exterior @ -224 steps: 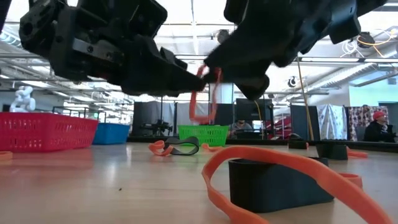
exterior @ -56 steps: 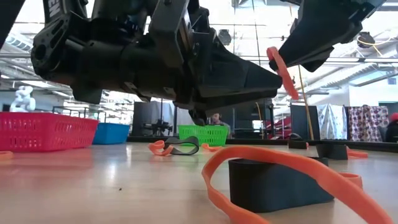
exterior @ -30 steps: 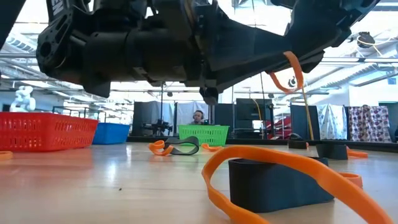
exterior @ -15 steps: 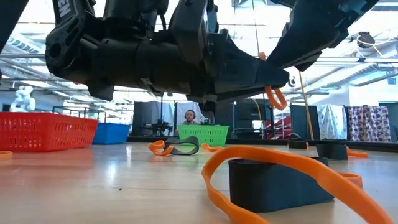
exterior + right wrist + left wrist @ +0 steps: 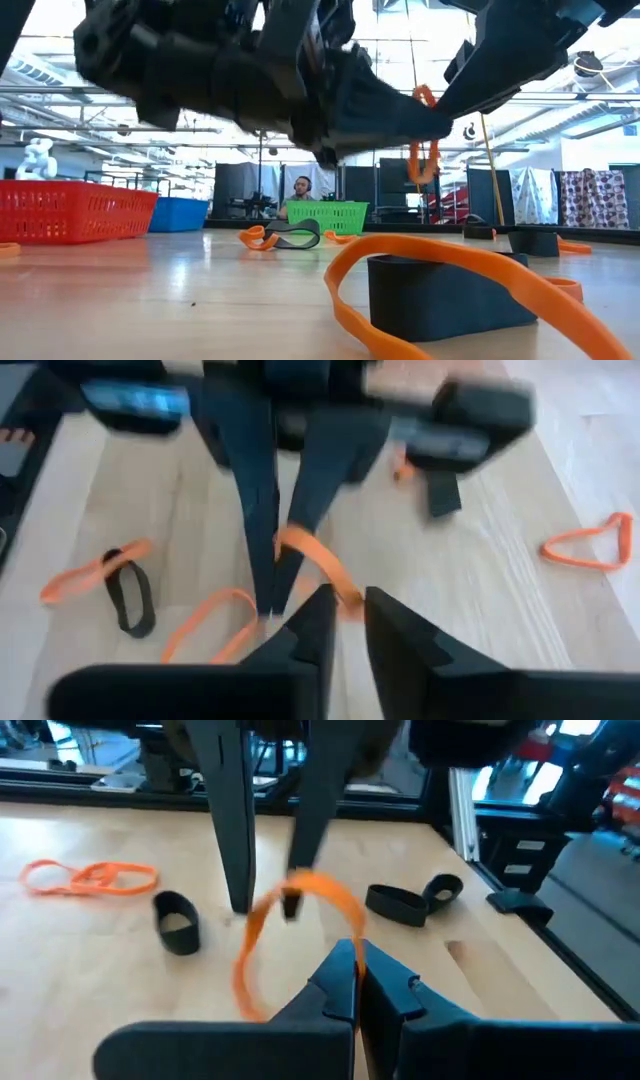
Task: Sort rubber bands into baskets
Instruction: Put the orange rubber band into the red bin
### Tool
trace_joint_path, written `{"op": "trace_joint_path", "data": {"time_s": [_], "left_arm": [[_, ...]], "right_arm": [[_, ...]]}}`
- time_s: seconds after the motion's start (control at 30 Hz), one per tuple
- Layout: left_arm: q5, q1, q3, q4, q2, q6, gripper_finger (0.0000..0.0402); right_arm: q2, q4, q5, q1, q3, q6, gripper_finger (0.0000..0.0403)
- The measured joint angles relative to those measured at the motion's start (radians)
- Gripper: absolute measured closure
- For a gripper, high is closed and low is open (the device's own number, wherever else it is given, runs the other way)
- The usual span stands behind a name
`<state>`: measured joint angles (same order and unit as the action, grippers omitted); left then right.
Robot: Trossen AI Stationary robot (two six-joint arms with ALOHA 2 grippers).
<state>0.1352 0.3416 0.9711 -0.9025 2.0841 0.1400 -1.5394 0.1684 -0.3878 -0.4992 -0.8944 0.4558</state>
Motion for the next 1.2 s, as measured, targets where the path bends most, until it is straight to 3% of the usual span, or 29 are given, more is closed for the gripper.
{"op": "trace_joint_path", "data": {"time_s": [0.17,0.4,0.6,0.77,0.9,1.2], "left_arm": [[0.072,-0.004,0.000,0.323,-0.147,-0.075,0.0400],[0.223,-0.003,0.001,0.976,-0.416,-0.079,0.0401],[0.239,-0.016,0.001,1.549,-0.630,0.200,0.0401],[0.199,-0.013,0.000,1.938,-0.708,0.475,0.0401],[0.203,-0.014,-0.001,2.096,-0.709,0.594,0.0401],[0.180,-0.014,-0.050,2.099,-0.693,0.607,0.0374]], "right_arm": [[0.000,0.035,-0.004,0.001,0.000,-0.001,0.0301],[0.000,0.033,-0.009,0.001,0.000,0.000,0.0270],[0.000,0.031,-0.063,0.000,0.000,0.003,0.0268],[0.000,0.030,-0.086,0.000,0.000,-0.016,0.0268],[0.000,0.031,-0.085,0.000,0.000,-0.023,0.0268],[0.000,0.037,-0.086,0.000,0.000,-0.057,0.0268]]}}
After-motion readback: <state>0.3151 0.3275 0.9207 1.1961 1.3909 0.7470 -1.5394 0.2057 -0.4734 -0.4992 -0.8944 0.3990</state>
